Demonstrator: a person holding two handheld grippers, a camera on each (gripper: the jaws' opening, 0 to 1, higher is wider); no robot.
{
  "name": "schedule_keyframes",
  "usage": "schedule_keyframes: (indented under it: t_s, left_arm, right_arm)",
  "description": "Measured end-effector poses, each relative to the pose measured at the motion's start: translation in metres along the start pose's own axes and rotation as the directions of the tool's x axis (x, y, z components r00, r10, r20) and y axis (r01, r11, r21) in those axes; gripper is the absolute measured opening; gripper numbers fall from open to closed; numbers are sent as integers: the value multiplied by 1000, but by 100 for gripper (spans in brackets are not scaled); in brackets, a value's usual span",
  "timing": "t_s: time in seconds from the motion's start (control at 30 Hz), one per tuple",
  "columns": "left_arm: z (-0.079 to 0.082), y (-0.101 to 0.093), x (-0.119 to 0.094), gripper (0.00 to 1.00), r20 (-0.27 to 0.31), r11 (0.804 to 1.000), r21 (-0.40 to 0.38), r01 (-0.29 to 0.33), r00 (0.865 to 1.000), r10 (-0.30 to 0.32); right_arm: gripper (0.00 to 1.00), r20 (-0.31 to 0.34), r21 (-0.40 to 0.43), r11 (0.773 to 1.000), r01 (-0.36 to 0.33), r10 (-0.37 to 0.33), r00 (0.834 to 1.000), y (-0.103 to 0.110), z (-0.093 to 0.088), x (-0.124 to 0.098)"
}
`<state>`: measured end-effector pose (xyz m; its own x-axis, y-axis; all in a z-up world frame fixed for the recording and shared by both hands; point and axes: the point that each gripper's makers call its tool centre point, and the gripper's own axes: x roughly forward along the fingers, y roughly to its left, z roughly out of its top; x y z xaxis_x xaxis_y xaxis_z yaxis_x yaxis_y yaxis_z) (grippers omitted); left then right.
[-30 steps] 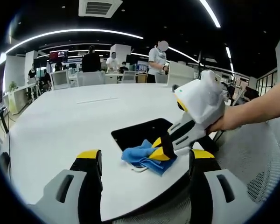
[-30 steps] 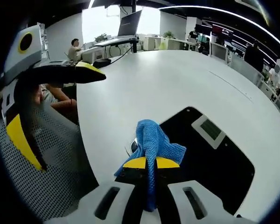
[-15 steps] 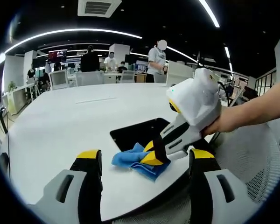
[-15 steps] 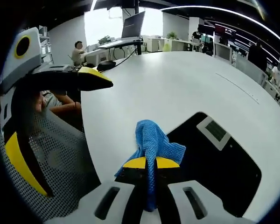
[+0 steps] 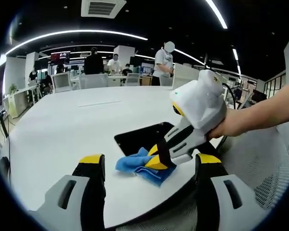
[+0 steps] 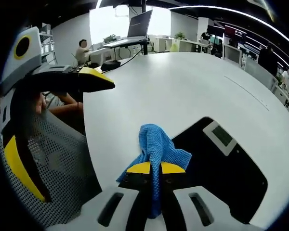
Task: Wipe the mirror surface with the cleaning cloth until all visible marks leave the cleaned area.
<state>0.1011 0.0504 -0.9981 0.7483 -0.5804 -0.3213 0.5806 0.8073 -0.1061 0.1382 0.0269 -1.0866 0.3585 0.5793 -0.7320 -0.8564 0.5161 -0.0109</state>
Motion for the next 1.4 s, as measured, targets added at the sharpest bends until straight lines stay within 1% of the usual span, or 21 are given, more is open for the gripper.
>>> schedule_keyframes:
  t_s: [0.2,0.3,0.37,0.43,0.6,0.77,1.03,1.4]
  left_arm:
    - [0,-1,0,74,0,1000,-1,8,1000,-8]
    - [1,-1,0,75,3,1000,2,4,1000,-4]
    - [1,0,0,75,5,1000,0,3,1000,-3]
    - [-1,-1,0,75,-4,1000,-1,4,1000,-4]
    - [-1,-1,0,75,-5,1000,-1,6,1000,-6]
    - [-1,-1,0,75,-4,1000,-1,7,1000,-7]
    - [0,-2,0,75,1,1000,-3,12,1000,-12]
    - [1,-1,0,75,7,1000,-5,6,1000,-6]
  right_arm:
    - [0,8,30,1000,8,-8,1000,-9,3,2]
    - [0,0,24,1000,14,-14,1000,-12,4,4]
    - [0,-11,-9,1000,15,-15,1000,-13,4,4]
    - [0,-21,-2,1000,12,-12,1000,-14,5,5]
    - [0,-28,-2,1000,17,-17,999,-21,7,8]
    - [0,-39,-6,1000,24,-24,999,-28,10,11]
    - [0,-66,-12,999,47,-47,997,-44,17,18]
    - [0,-91,-10,998,55,-56,994,-60,23,25]
